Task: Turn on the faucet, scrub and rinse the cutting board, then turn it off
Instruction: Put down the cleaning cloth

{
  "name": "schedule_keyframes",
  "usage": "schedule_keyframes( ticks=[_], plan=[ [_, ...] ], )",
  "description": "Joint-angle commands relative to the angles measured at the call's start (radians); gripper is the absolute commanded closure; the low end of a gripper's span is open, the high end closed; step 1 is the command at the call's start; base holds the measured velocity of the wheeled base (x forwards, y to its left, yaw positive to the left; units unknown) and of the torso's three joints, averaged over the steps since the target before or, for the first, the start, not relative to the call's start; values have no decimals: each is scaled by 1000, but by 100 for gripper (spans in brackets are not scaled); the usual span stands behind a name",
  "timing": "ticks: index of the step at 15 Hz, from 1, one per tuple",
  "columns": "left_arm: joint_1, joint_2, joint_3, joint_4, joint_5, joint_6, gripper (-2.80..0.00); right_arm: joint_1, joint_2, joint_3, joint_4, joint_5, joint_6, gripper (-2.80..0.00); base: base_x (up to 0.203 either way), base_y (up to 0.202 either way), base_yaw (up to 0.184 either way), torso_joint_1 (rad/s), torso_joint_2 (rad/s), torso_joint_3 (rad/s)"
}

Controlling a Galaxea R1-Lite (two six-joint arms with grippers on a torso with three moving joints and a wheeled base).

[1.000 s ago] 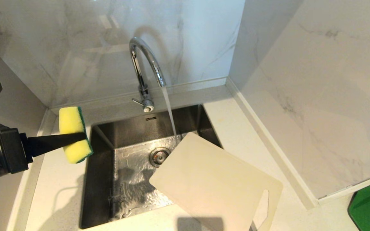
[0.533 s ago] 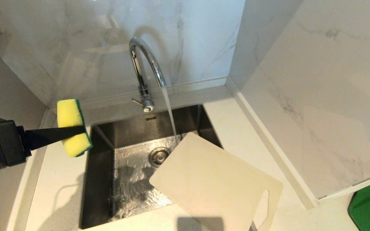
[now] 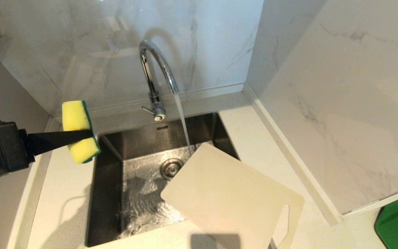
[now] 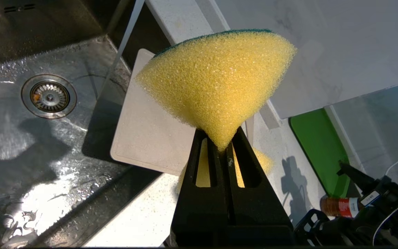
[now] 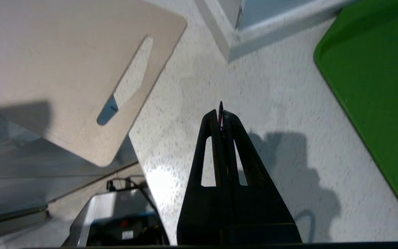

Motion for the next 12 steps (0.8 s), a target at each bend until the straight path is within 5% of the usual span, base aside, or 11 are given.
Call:
schedule_keyframes(
  ticks=[1,12],
  plan=[
    [0,-2,-7,-3,-1,-1,0,0,5,2,31,1,0,0,0,0,0,0,0,0],
    [0,-35,-16,-1,3,5,0,0,5,2,38,9,-46,0,0,0,0,0,0,0]
  ],
)
